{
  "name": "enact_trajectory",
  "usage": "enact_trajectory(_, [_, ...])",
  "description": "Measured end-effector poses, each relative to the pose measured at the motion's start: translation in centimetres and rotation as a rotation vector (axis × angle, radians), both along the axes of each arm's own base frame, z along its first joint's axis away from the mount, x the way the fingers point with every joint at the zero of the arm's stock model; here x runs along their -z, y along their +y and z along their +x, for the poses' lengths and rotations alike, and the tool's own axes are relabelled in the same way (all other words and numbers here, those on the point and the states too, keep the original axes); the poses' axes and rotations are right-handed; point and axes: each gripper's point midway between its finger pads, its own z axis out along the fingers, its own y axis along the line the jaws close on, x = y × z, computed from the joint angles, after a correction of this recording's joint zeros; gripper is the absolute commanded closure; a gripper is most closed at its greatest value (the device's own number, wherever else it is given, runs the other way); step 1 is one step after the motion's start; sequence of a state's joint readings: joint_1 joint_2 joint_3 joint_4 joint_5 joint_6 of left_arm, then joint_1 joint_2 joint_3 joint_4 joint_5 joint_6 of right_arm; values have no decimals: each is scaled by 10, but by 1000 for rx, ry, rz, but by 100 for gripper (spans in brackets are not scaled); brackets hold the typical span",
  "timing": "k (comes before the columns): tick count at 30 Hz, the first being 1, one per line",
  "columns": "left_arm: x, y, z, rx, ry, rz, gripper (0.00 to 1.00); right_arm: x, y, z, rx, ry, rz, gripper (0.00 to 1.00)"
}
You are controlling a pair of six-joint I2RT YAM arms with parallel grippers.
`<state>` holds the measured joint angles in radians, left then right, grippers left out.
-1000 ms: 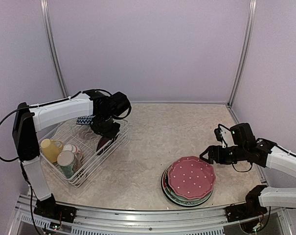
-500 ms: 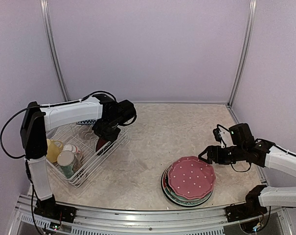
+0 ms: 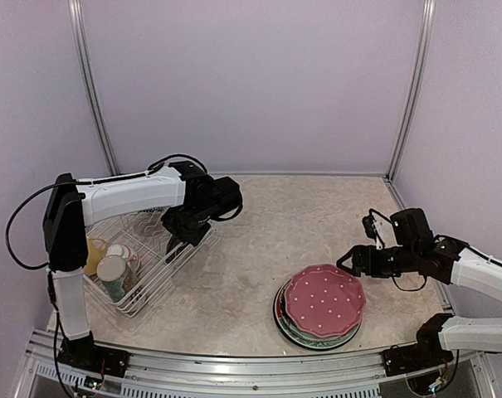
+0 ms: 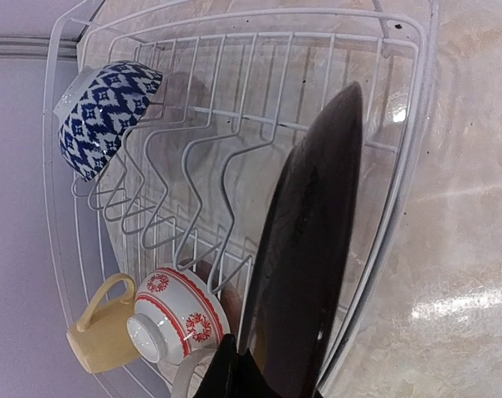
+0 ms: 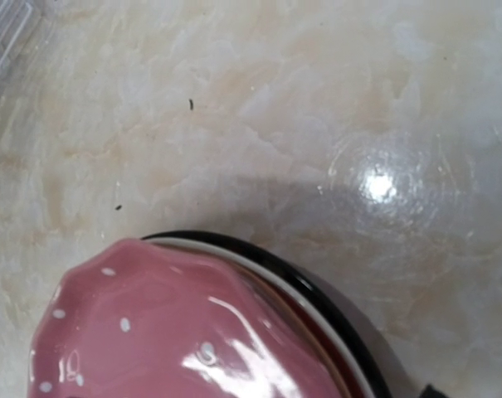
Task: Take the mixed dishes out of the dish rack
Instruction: Grab the plate from the dish rack, then place the plate on the plate.
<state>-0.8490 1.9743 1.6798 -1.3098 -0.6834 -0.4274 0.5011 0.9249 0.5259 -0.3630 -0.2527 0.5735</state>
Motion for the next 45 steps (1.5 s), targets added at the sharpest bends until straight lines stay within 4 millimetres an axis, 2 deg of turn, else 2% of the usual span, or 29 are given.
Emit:
enact_trajectory(9, [-18,-7,2,-3,-41,-14,98,-5,0,0,6,-12,16,14])
enact_trajectory(15, [-40,-17,7,-4,-117,-43,100,-5,0,1,6,-13,16,14])
enact_trajectory(18, [-60,-19,10,-22,-178,-87,100,-4,1,2,4,-11,13,14])
enact_trajectory(23, [-105,-16,13,-40,-288,-180,100,-1,2,3,1,-8,7,14])
enact_trajectory(26, [-132,-14,8,-35,-330,-241,100,-2,2,3,-1,-12,7,14])
enact_trajectory(30, [-154,-10,-6,-4,-325,-330,100,-3,2,4,-3,-18,7,14])
enact_trajectory(32, [-161,-11,-14,18,-310,-414,100,-3,2,4,-2,-20,7,14])
enact_trajectory(35, [-169,-18,-27,52,-260,-650,100,-4,2,6,1,-28,9,14])
enact_trajectory(39, [-175,-20,-35,45,-176,-1103,100,-8,1,9,16,-46,11,14])
enact_trajectory(41, [-177,-23,-37,43,-135,-1263,100,-12,0,11,30,-64,16,13])
enact_trajectory(45, [-182,-57,-45,127,-6,-1434,100,-26,-2,17,60,-116,33,12])
